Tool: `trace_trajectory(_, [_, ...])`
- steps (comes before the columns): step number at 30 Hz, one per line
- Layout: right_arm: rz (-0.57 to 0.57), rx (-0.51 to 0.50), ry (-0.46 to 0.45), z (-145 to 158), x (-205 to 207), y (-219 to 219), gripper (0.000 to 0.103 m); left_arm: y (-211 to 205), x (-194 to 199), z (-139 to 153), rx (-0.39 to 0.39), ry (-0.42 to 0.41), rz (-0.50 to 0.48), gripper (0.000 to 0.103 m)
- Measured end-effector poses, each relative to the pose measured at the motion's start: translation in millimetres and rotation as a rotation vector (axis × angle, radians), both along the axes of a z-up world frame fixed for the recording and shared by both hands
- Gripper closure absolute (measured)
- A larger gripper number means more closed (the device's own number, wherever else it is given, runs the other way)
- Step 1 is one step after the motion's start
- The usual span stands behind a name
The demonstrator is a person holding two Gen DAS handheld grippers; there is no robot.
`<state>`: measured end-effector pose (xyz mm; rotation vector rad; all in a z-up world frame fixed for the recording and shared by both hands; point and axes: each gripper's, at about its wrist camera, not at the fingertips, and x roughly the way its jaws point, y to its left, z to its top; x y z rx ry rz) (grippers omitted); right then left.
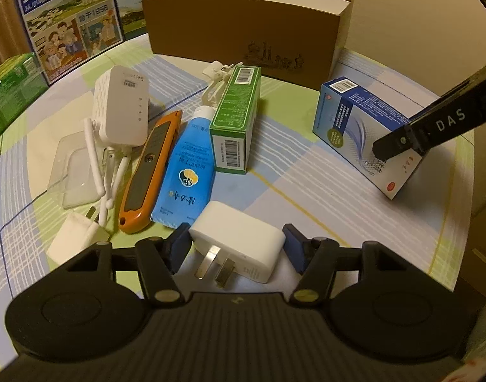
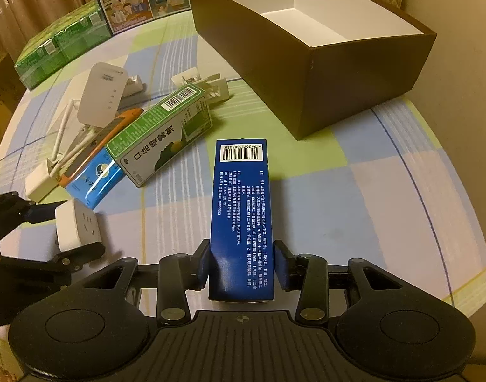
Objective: Organize rigid objects
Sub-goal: 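Lift the blue box with the right gripper while the left gripper grasps the white plug charger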
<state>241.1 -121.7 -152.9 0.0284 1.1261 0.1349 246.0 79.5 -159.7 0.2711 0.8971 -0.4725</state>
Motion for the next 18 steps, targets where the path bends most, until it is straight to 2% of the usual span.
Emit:
trace_trajectory(10, [0.056, -0.018, -0.026, -5, 17, 4, 0.062, -4, -12, 11, 0.008, 0.004, 0.085, 0.044])
trace_trajectory(14, [0.125, -0.041, -0.034, -5, 19, 5, 0.067, -4, -15, 24, 0.003, -0.003, 0.145, 0.044])
trace_trajectory(18, [0.214, -0.022, -0.028, 6, 19, 6, 0.068, -9, -14, 41, -0.012, -0.012, 0.218, 0.044])
